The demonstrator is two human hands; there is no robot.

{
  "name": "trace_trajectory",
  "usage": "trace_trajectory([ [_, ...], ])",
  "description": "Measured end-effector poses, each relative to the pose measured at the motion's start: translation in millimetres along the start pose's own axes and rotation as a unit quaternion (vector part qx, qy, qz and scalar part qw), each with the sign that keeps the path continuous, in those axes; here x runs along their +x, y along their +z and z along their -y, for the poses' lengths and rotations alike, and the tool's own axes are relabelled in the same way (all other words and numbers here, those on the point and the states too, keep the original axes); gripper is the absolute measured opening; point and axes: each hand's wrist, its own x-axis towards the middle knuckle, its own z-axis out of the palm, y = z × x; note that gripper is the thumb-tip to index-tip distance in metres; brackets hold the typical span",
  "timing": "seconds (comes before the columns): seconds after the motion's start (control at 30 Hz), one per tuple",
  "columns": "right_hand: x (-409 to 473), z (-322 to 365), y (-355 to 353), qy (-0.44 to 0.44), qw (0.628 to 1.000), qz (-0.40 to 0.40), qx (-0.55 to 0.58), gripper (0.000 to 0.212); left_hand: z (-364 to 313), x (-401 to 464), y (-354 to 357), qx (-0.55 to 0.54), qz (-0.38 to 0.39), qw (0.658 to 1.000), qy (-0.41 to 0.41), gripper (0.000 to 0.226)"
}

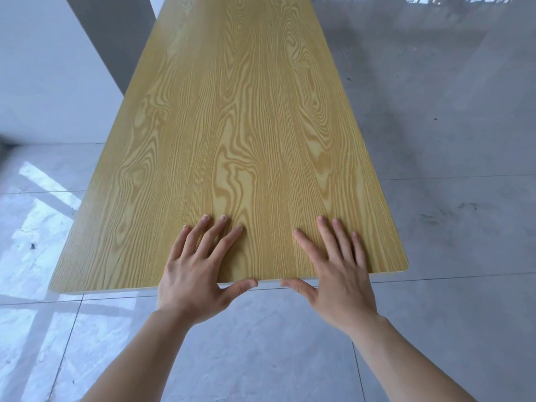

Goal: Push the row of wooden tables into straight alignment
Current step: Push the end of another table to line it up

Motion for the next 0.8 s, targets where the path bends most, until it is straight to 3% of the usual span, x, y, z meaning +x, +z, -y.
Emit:
trace_trajectory([
  [0.8,8.8,8.7,0.7,0.010,1.000,0.013,-0.011,0.091,13.8,7.7,1.3,0.004,-0.002,1.000,0.010,0.099],
])
